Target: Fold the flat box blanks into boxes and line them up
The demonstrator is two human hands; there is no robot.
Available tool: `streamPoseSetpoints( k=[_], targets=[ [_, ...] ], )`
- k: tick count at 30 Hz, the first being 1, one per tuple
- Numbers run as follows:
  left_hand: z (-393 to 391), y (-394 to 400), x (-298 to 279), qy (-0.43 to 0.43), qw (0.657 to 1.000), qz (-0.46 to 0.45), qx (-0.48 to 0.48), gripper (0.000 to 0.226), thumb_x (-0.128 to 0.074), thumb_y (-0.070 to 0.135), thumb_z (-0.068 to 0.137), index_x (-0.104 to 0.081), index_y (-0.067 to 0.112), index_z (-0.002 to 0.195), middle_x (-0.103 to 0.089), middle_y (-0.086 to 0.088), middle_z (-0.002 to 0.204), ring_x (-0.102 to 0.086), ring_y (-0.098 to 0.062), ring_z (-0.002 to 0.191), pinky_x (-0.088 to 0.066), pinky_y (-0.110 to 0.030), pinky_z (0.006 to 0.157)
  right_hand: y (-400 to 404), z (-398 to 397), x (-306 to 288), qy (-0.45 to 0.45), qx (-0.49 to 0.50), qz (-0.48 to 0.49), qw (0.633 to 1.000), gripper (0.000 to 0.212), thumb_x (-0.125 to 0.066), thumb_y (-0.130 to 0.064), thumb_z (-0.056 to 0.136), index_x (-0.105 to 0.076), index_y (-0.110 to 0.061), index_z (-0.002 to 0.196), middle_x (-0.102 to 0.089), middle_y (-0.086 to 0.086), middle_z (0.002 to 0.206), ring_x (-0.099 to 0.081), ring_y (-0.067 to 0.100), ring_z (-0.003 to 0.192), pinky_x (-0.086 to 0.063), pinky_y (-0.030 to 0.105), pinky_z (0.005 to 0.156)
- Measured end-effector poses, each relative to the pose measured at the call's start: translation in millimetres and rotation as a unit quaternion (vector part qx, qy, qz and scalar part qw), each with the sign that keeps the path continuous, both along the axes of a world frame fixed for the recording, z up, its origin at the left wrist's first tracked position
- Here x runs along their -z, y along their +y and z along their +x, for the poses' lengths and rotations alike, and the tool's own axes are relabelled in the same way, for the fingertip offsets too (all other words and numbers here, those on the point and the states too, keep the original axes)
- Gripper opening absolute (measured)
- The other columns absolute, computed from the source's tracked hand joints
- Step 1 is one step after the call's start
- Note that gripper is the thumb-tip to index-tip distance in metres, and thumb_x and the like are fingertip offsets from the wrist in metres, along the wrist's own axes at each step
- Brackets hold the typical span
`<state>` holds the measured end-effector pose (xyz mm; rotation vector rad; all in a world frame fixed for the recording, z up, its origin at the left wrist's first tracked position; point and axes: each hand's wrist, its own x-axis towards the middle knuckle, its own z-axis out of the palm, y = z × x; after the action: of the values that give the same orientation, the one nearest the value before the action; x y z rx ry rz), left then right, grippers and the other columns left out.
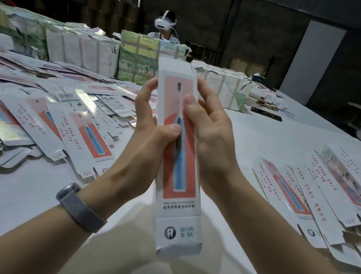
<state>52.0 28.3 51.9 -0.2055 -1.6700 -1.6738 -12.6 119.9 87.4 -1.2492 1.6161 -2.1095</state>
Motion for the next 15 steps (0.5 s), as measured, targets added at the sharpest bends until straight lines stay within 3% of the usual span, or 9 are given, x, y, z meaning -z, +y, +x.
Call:
streamPoseSetpoints(
  k=[4,9,11,13,15],
  targets=[
    [5.3,-7.6,-6.8,0.012,0.995,-0.102,-0.009,0.087,-0.053,0.036,0.085,-0.003,0.04,0.156,-0.053,0.009,0.135,-0.068,-0.017,0.109,-0.06,-0.027,0.076,2.4,-4.5,-5.0,0.028,-0.005,-0.006,1.0,0.029,-0.049,-0.027,0.098,-0.049,-0.032,0.126,-0.065,0.01,0.103,-0.069,0.024,0.098,-0.06,0.038,0.084],
    [8.9,-11.8,-8.5,-0.007,0.996,-0.085,-0.008,0.06,-0.053,0.029,0.079,-0.03,0.04,0.133,-0.069,0.004,0.101,-0.073,-0.02,0.084,-0.058,-0.026,0.065,3.2,-7.7,-1.2,0.063,0.001,0.003,0.998,0.025,-0.049,-0.024,0.091,-0.051,-0.023,0.116,-0.062,0.01,0.1,-0.067,0.018,0.089,-0.058,0.029,0.075],
    [8.4,-14.4,-8.8,-0.004,0.997,-0.077,-0.007,0.047,-0.047,0.017,0.081,-0.034,0.038,0.121,-0.069,0.011,0.089,-0.071,-0.015,0.076,-0.057,-0.025,0.06,3.5,-8.1,1.1,0.09,-0.004,0.003,0.996,0.02,-0.049,-0.02,0.09,-0.048,-0.023,0.11,-0.059,0.01,0.096,-0.065,0.014,0.083,-0.058,0.028,0.071],
    [7.1,-14.6,-8.5,-0.002,0.997,-0.075,-0.004,0.041,-0.042,0.014,0.083,-0.034,0.038,0.115,-0.066,0.005,0.088,-0.069,-0.017,0.073,-0.057,-0.026,0.058,2.7,-8.4,2.1,0.097,-0.016,-0.006,0.995,0.018,-0.048,-0.017,0.089,-0.046,-0.021,0.107,-0.057,0.008,0.093,-0.065,0.01,0.079,-0.055,0.024,0.067],
    [6.6,-12.2,-8.3,-0.004,0.997,-0.073,-0.006,0.038,-0.043,0.016,0.087,-0.034,0.039,0.116,-0.061,-0.013,0.097,-0.069,-0.025,0.074,-0.058,-0.029,0.061,2.5,-9.1,2.7,0.085,-0.019,-0.019,0.996,0.018,-0.048,-0.016,0.087,-0.046,-0.021,0.104,-0.056,0.005,0.09,-0.064,0.008,0.077,-0.054,0.023,0.066]
  ],
)
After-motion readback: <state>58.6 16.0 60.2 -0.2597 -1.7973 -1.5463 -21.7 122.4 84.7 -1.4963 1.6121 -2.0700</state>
